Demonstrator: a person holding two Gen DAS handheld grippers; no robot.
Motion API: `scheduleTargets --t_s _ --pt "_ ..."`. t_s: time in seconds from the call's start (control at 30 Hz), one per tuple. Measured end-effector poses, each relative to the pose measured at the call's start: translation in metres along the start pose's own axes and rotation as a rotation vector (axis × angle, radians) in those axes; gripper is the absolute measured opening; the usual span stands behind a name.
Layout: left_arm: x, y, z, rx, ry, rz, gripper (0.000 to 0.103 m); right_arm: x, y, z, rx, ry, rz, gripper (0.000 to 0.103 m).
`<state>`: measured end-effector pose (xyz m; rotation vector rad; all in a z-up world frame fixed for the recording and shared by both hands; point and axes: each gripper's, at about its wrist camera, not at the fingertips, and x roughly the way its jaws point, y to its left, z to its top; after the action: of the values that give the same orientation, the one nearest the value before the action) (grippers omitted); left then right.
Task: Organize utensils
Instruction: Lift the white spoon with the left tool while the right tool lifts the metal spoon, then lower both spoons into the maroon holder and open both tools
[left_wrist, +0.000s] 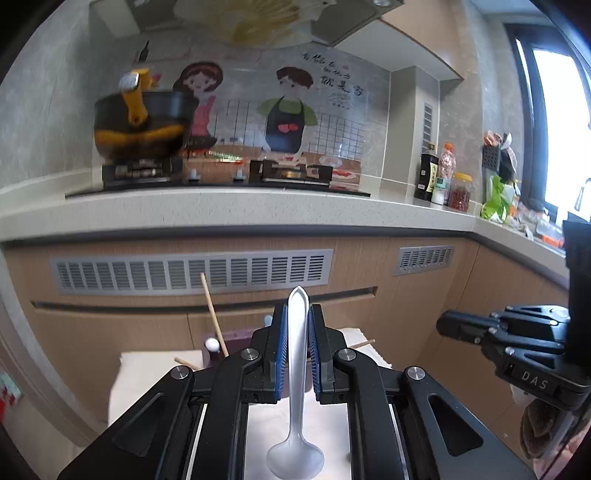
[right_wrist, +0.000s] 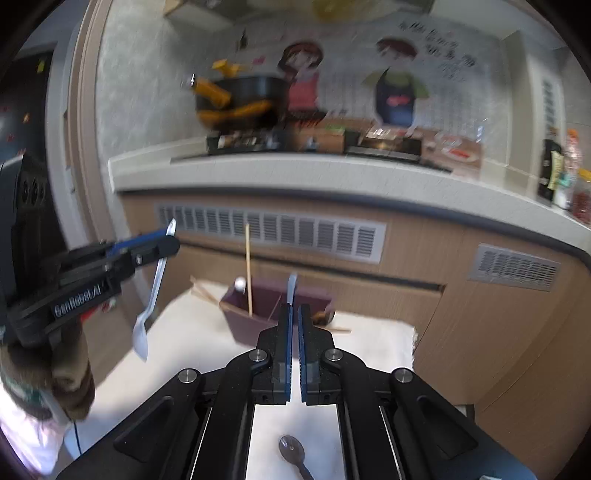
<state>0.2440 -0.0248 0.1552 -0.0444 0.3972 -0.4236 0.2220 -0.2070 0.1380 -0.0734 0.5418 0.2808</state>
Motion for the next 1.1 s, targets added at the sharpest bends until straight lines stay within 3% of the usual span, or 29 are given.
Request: scheduleTargets --t_s 0.07,0.27,0.3,0.37,0.43,0.53,0.73,0.77,0.87,1.1 --pt "0.008 0.006 -0.012 -0.012 0.031 -0.008 0.012 0.011 -0.002 -0.013 -0.02 0.059 0.012 0.003" --pt "0.032 0.016 -0.069 -0.053 0.156 -0.007 0.012 0.069 -0.009 -0.096 -0.036 0.328 0.112 0.006" --pt "0.033 0.019 -0.076 -0.062 0.168 -0.005 0.012 0.079 -0.01 -0.11 -0.03 0.372 0.122 0.01" --pt "0.034 0.023 -0.086 -0.083 0.184 -0.008 0.012 0.095 -0.01 -0.133 -0.026 0.442 0.146 0.037" --pt "0.032 0.023 -0.092 -0.092 0.185 -0.007 0.012 0.107 -0.008 -0.147 -0.033 0.48 0.136 0.05" --pt "0.031 0.023 -0.098 -0.092 0.193 -0.007 0.012 0.124 -0.002 -0.163 -0.083 0.519 0.117 0.05" --pt "0.031 0.025 -0.104 -0.098 0.209 -0.016 0.012 0.151 0.0 -0.178 -0.119 0.571 0.088 0.048" --pt "0.031 0.025 -0.105 -0.099 0.211 -0.015 0.012 0.151 0.001 -0.178 -0.121 0.567 0.085 0.033" --pt "0.032 0.025 -0.107 -0.098 0.22 -0.014 0.012 0.141 0.01 -0.175 -0.144 0.561 0.072 0.03" --pt "0.036 0.025 -0.111 -0.106 0.23 -0.016 0.012 0.108 0.008 -0.138 -0.067 0.412 0.061 0.03"
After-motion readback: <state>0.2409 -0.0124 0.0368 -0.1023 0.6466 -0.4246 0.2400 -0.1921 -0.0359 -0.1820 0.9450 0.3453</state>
